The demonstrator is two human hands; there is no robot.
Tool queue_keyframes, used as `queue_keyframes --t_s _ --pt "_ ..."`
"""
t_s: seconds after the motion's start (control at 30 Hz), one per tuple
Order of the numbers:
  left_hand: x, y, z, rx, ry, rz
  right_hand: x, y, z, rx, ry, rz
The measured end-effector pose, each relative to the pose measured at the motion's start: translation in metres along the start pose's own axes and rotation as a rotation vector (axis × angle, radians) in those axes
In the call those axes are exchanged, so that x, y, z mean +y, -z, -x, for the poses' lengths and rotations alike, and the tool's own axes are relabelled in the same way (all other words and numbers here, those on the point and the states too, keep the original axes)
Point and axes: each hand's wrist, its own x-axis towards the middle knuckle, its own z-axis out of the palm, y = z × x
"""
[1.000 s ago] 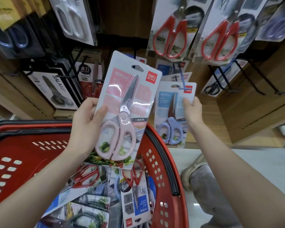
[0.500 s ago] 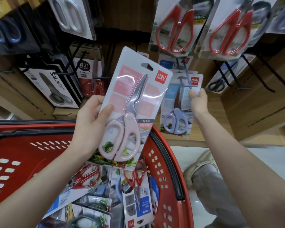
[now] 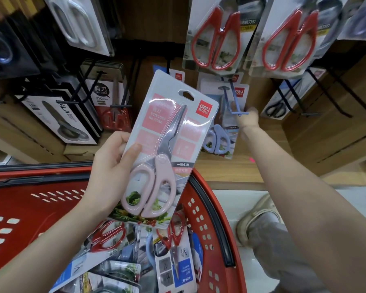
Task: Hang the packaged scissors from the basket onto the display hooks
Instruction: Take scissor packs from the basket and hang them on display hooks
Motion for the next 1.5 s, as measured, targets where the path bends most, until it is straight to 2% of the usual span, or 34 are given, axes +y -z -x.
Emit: queue_keyframes --t_s 0.17,0.27,0.43,0.53,0.67,0.8,0.93,1.17,1.37,1.5 --pt "0.008 -0.007 0.005 -0.004 0.022 0.066 0.007 0.010 0.030 -0.028 -0.019 0.117" --pt "0.016 -0.014 0.009 0.008 0.024 0.079 0.003 0.023 0.083 -0.019 0.085 0.053" --pt "0.031 -0.040 0.019 -0.032 -0.008 0.115 -0.026 0.057 0.181 -0.354 0.205 -0.237" --pt "0.045 -0.060 0.027 -0.069 -0.061 0.155 -0.053 0.082 0.200 -0.282 0.196 -0.440" --pt "0.070 -0.082 0.032 -0.236 -0.201 0.115 -0.070 0.119 0.199 -0.089 0.319 -0.484" --pt "0.083 -0.091 0.016 -0.359 -0.326 -0.069 -0.066 0.155 0.189 0.028 0.409 -0.463" --pt "0.081 -0.084 -0.021 -0.376 -0.479 -0.454 -0.038 0.172 0.177 0.044 0.417 -0.336" --pt "0.072 -0.091 -0.080 -0.545 -0.609 -0.806 0.024 0.142 0.145 -0.098 0.155 -0.068" --pt "0.060 -0.101 -0.108 -0.706 -0.820 -0.918 0.030 0.090 0.110 -0.168 0.135 -0.113" --pt "0.046 -0.103 -0.122 -0.759 -0.865 -0.904 0.019 0.060 0.086 -0.194 0.105 -0.167"
